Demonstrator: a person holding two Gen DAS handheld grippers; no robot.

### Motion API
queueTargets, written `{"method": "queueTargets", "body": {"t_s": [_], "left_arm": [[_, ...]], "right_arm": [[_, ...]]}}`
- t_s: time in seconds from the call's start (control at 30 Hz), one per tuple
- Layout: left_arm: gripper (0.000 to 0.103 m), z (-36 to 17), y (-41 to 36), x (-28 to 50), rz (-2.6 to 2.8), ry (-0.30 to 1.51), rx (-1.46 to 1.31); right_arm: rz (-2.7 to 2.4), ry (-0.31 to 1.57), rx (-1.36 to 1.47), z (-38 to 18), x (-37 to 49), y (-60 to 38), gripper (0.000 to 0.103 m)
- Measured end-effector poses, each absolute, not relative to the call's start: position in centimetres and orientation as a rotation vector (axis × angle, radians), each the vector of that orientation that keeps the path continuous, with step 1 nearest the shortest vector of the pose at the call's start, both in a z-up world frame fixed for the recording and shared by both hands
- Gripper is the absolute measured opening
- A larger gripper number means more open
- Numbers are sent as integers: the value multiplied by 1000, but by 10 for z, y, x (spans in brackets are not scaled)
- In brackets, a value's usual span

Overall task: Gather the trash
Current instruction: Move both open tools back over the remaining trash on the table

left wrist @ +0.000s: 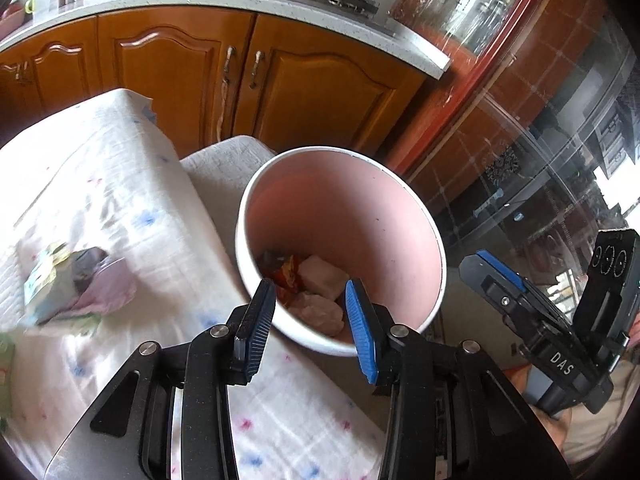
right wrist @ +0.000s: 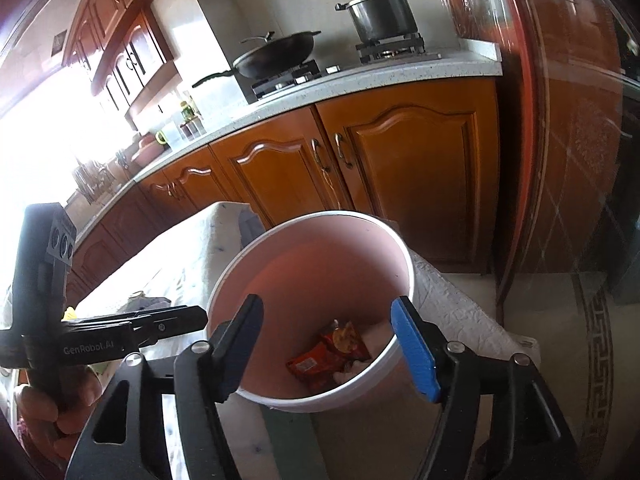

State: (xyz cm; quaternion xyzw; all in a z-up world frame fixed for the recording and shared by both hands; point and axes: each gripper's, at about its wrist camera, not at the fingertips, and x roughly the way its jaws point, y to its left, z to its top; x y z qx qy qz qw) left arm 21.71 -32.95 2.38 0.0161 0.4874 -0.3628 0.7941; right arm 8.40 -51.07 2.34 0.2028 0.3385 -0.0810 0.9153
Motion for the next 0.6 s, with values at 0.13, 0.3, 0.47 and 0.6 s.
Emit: {"method": "queueTargets", "body": {"t_s": [0.13,0.3,0.47,0.6], "left_arm": [[36,29,-309,208,-763,1016,21],[43,36,-280,199,-730,969,13],[43,38,-249,195,-699,952,-9],[43,39,-221,194,-668,947,-50]], "right_arm": [[-166,670,421,28,77,-503,76],[-149,650,437,32,72,-491,80],[-120,647,435,34,72,-474,81],[-92,651,436,34,74,-459,82]]}}
